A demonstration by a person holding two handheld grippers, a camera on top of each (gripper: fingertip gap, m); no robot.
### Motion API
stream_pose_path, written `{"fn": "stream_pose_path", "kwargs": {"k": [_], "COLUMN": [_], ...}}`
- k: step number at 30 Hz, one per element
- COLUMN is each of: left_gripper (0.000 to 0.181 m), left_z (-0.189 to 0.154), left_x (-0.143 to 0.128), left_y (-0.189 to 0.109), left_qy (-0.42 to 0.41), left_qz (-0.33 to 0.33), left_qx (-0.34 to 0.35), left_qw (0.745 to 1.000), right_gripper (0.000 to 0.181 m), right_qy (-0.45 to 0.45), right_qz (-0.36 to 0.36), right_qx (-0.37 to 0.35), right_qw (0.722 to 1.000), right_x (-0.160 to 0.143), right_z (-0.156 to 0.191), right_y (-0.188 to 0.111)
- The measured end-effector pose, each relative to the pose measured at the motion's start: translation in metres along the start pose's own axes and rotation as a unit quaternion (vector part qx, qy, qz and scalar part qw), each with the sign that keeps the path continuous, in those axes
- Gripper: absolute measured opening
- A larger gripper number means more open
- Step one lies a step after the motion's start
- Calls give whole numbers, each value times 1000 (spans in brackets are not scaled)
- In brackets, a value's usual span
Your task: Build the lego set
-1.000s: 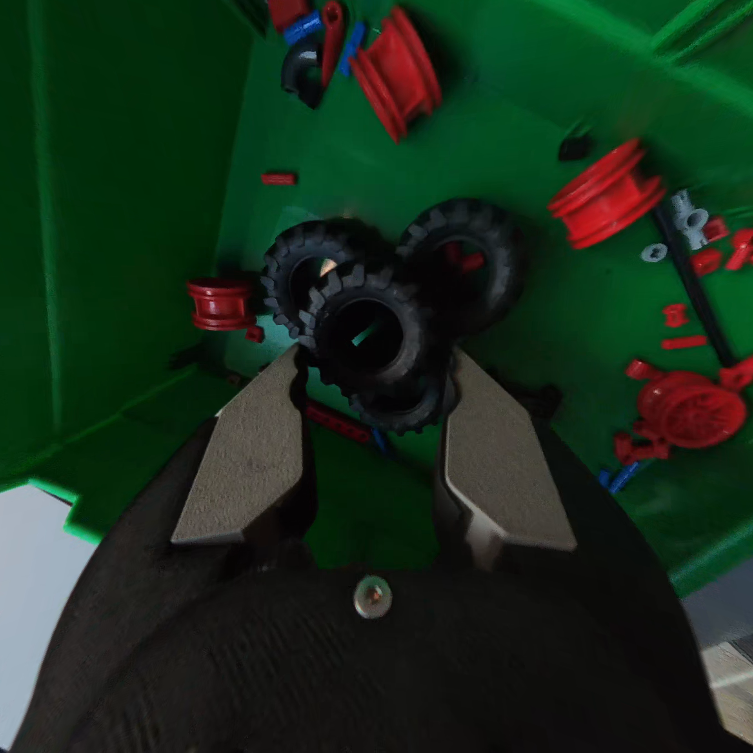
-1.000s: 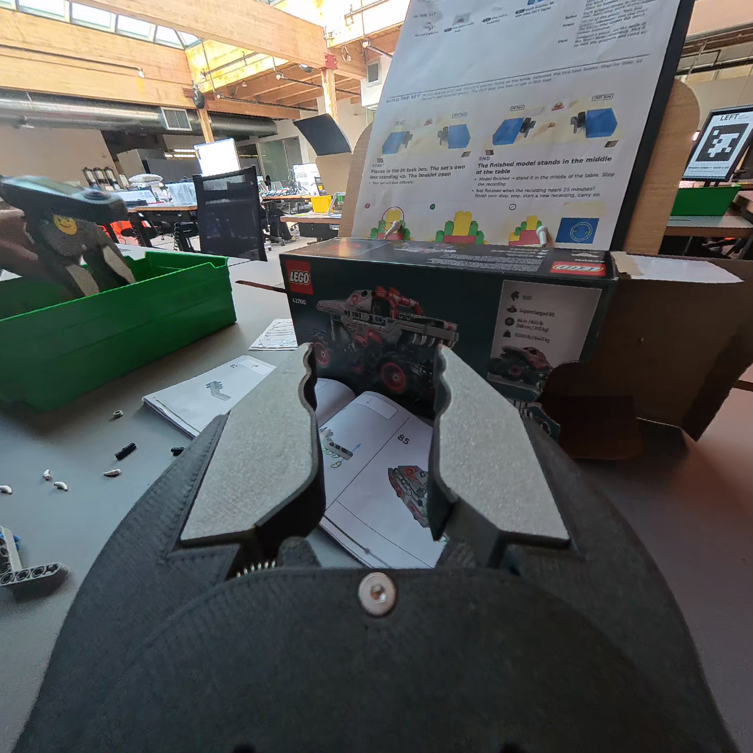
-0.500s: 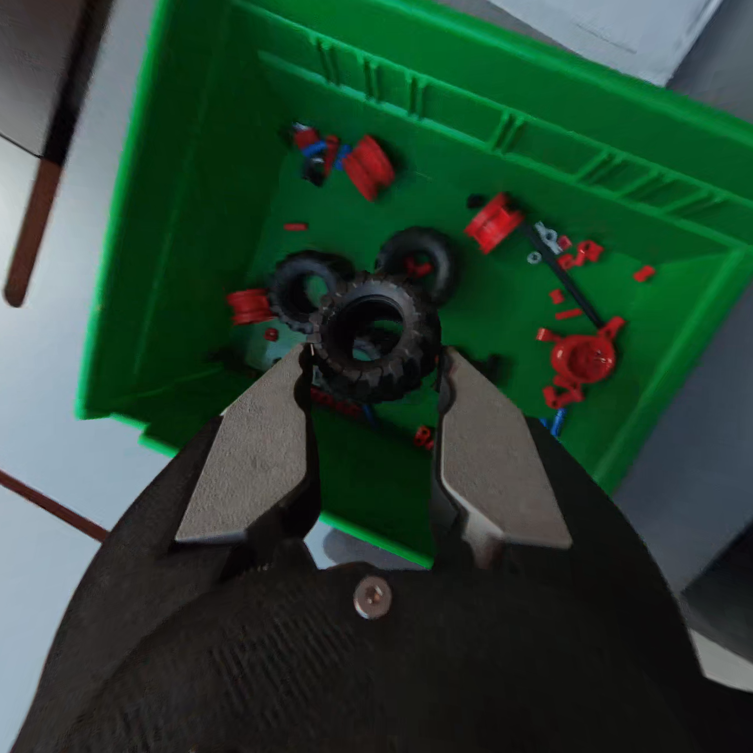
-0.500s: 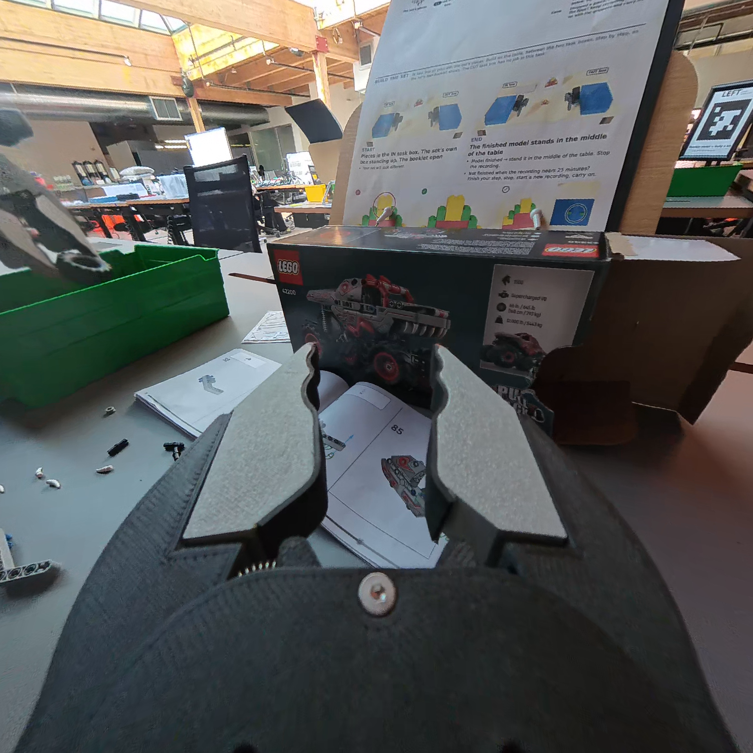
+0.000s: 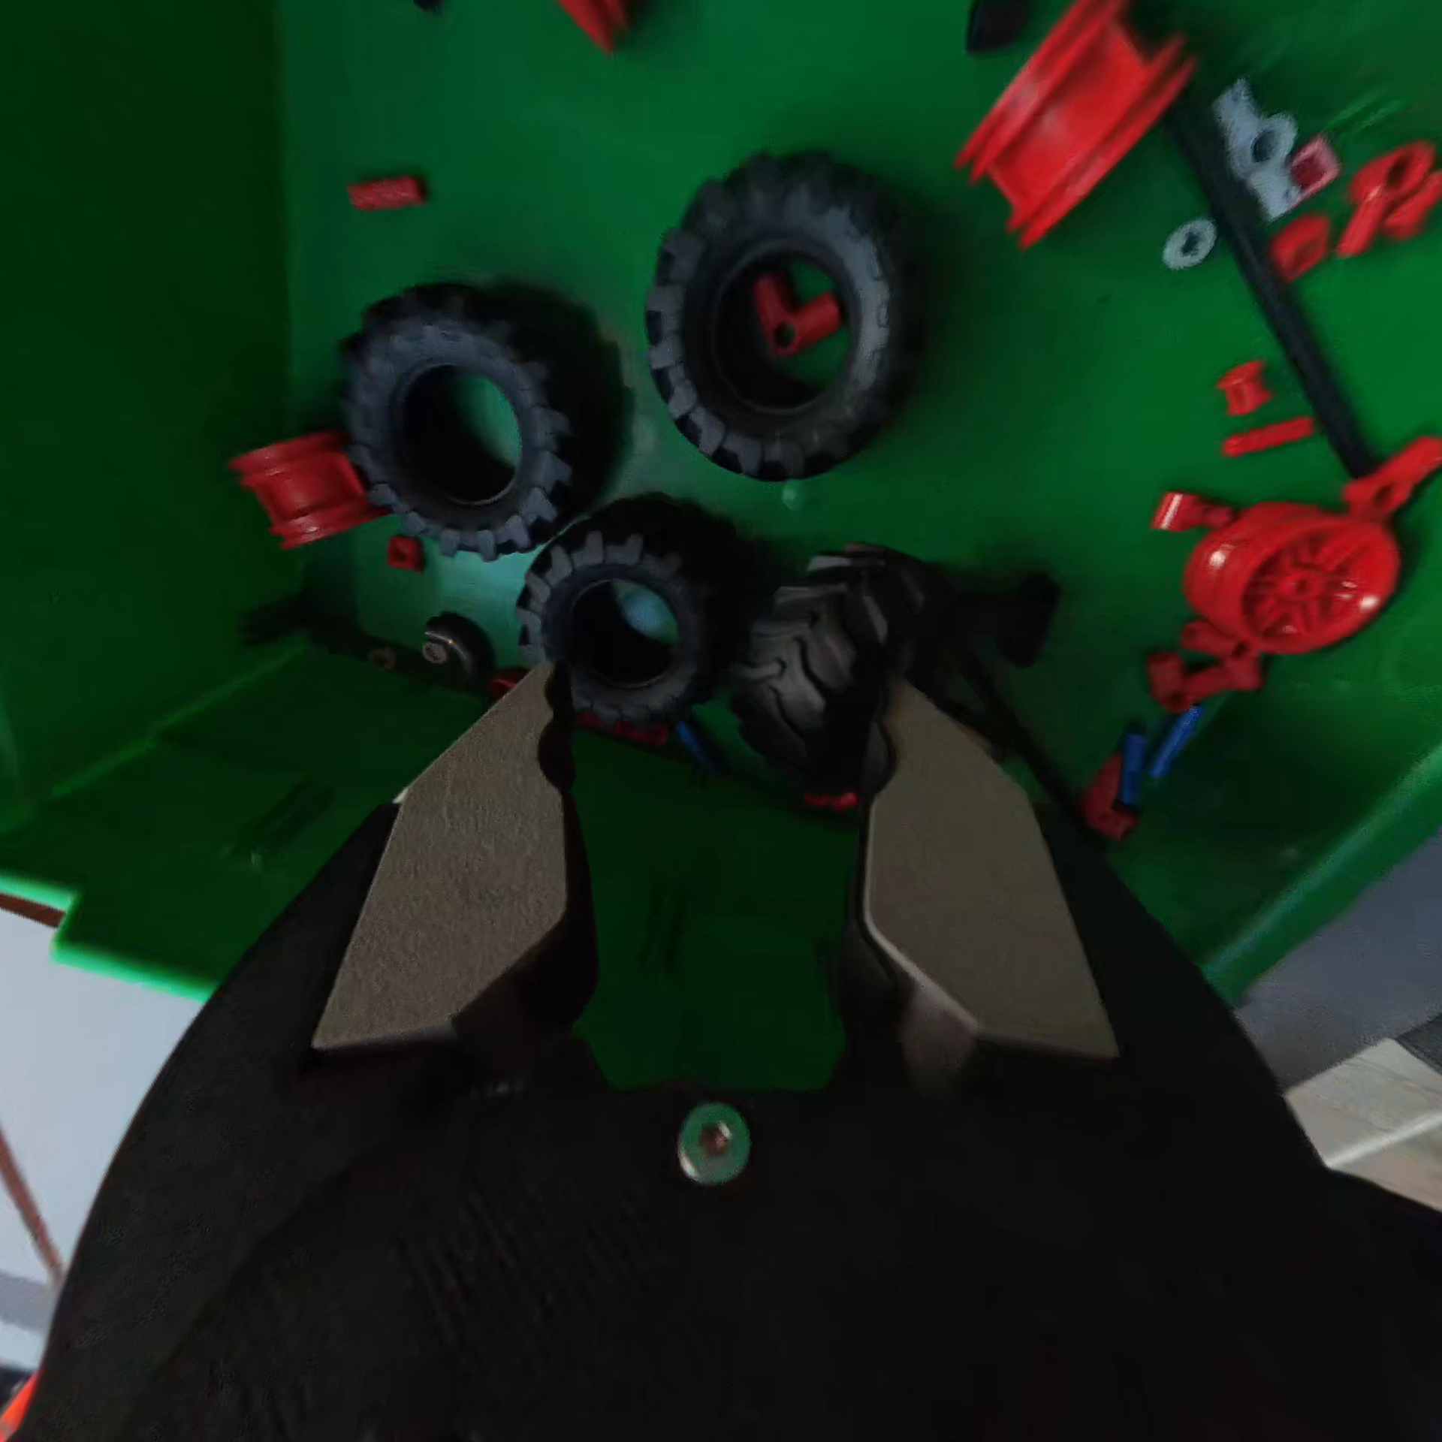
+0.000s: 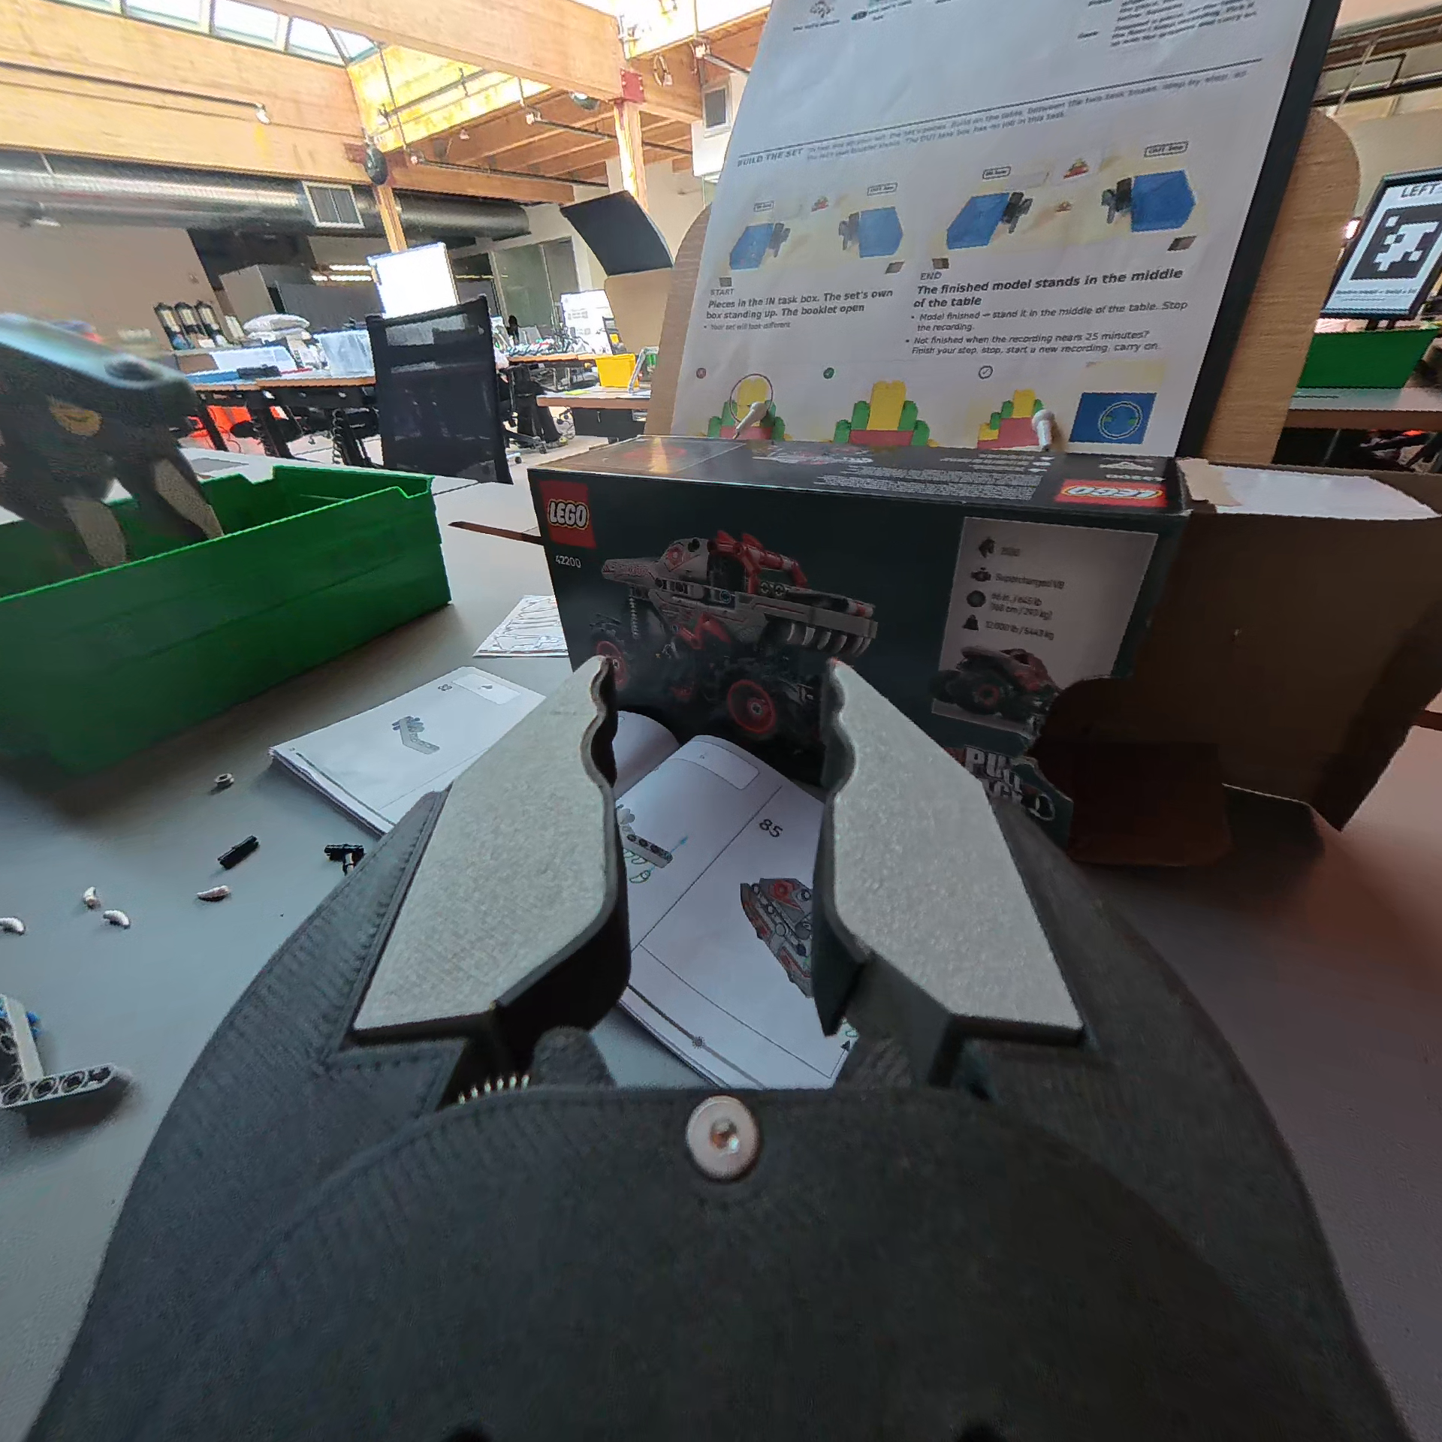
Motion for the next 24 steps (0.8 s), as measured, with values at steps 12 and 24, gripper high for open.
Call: {"fn": "stream_pose_path", "kwargs": {"k": [12, 24], "left_gripper": [28, 47], "left_z": [-34, 39], "left_x": [-13, 29], "left_y": [-24, 2], "left_qy": [113, -10], "left_qz": [-38, -74], "left_qx": [-108, 47], "left_qw": [987, 996], "right_gripper": [45, 44], "right_qy": [-6, -12], "right_qz": [-6, 5], "right_qx": [-5, -4], "right_qw": [1000, 1000], "right_x": [3, 1], "right_z": [2, 3], "right_y": [-3, 0]}}
Point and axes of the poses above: each gripper's, where its closed fingertips meet, y out along the fingers, x out of its top, z = x × y across the jaws, the point moved 9 cm from there along -y, back along the fingers, and after that the axes turned 3 degrees about z, right-handed, at the moved point
